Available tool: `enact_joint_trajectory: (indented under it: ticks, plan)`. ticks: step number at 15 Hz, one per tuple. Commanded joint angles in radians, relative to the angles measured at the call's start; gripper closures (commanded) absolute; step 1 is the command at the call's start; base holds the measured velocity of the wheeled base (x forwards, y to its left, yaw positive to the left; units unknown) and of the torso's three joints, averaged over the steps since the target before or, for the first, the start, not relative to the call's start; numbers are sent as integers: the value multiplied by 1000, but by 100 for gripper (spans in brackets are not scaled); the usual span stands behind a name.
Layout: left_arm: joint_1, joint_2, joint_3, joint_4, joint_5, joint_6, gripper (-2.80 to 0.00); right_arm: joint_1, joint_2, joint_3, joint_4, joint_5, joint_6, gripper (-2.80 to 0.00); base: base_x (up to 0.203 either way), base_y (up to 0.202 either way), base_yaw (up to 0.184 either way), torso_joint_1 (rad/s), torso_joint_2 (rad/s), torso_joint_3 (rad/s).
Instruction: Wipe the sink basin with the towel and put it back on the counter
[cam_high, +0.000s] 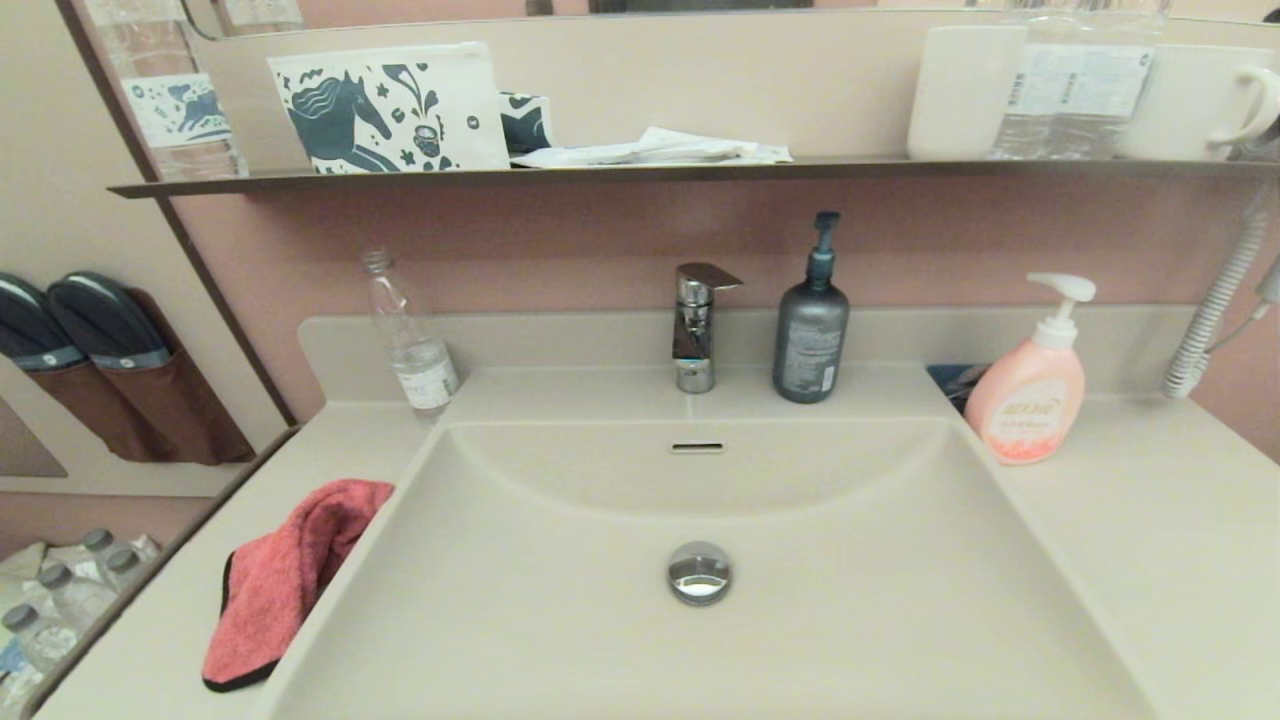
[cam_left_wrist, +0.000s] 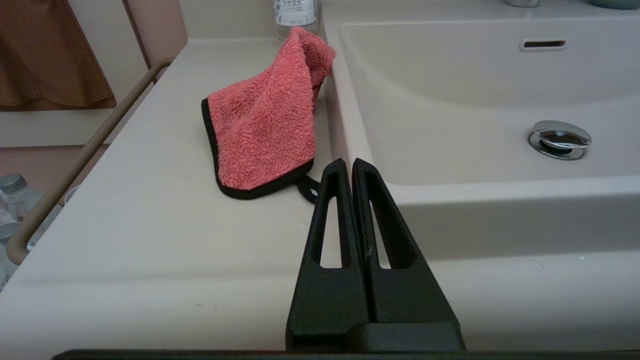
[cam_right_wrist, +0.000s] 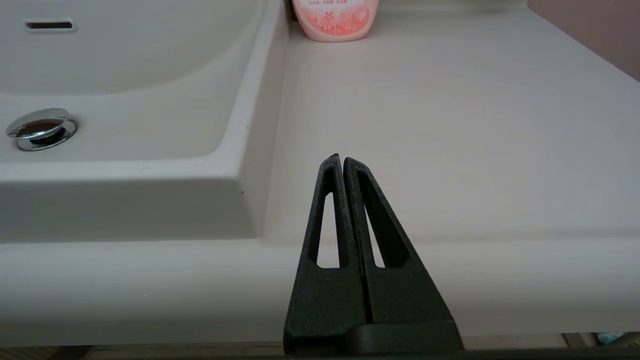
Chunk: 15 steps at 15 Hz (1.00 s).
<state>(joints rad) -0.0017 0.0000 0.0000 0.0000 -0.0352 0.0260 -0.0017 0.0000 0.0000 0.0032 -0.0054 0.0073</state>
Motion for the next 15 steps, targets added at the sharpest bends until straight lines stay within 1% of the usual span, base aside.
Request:
enact_joint_trajectory:
  ticks: [1, 5, 6, 7, 8, 9, 10, 15]
  plan:
    - [0, 2, 0, -2, 0, 0, 0, 0, 2, 0, 0, -1, 0, 0, 0, 0, 0, 0, 0, 0]
    - [0, 2, 0, 0, 0, 0, 0, 0, 2, 0, -3, -14, 14, 0, 0, 0, 0, 0, 0, 0]
    - [0, 2, 0, 0, 0, 0, 0, 0, 2, 0, -3, 33, 14, 0, 0, 0, 0, 0, 0, 0]
    - [0, 2, 0, 0, 0, 0, 0, 0, 2, 0, -3, 102, 14, 0, 0, 0, 0, 0, 0, 0]
    - [0, 2, 0, 0, 1, 0, 0, 0, 2, 0, -3, 93, 15, 0, 0, 0, 0, 0, 0, 0]
    - [0, 2, 0, 0, 1, 0, 0, 0, 2, 0, -3, 12, 16, 0, 0, 0, 0, 0, 0, 0]
    - [0, 2, 0, 0, 0, 0, 0, 0, 2, 0, -3, -16, 17, 0, 0, 0, 0, 0, 0, 0]
    - [0, 2, 0, 0, 1, 0, 0, 0, 2, 0, -3, -16, 17, 0, 0, 0, 0, 0, 0, 0]
